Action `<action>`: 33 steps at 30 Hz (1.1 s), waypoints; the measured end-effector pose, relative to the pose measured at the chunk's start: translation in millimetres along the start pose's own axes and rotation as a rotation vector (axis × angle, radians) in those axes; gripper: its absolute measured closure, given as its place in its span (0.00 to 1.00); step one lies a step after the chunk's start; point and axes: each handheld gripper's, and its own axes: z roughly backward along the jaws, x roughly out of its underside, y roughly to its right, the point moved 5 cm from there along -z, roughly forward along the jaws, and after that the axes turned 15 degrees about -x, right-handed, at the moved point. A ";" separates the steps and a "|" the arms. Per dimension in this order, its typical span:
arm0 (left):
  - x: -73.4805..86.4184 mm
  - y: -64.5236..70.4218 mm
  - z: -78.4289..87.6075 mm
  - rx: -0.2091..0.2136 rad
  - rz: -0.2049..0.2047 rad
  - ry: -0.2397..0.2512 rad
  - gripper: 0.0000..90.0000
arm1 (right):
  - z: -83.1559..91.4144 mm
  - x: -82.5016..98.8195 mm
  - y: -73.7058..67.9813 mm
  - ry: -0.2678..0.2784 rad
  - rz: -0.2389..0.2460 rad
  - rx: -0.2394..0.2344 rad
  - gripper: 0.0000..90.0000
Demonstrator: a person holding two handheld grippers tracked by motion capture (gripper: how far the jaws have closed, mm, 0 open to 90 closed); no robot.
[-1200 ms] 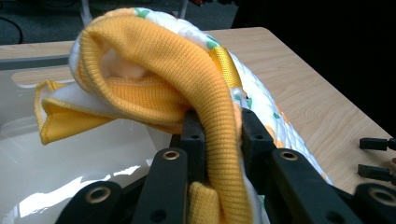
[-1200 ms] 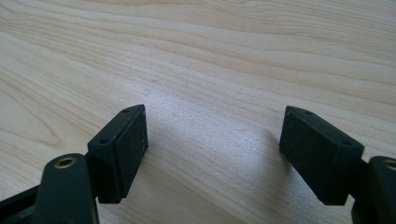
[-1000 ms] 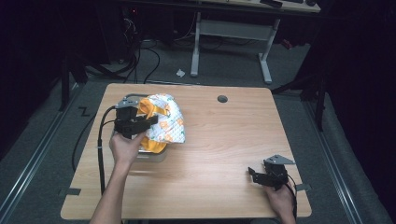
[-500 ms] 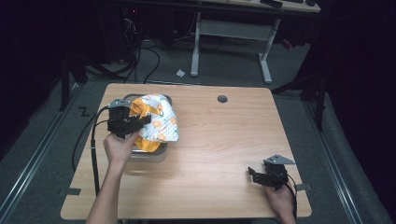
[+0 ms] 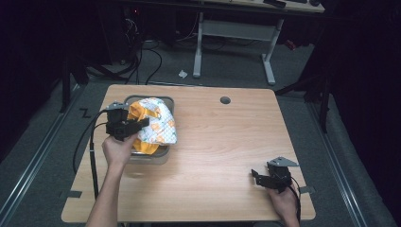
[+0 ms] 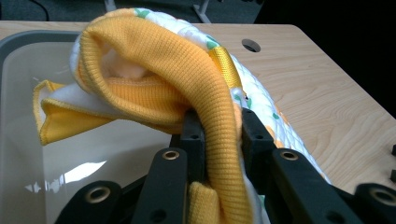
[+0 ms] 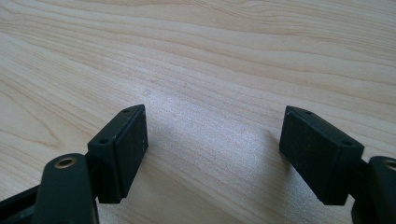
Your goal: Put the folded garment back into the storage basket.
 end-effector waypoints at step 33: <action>23.9 -17.6 -57.0 -0.159 -0.140 -0.181 0.82 | 0.0 0.0 -0.1 0.000 -0.002 0.000 0.27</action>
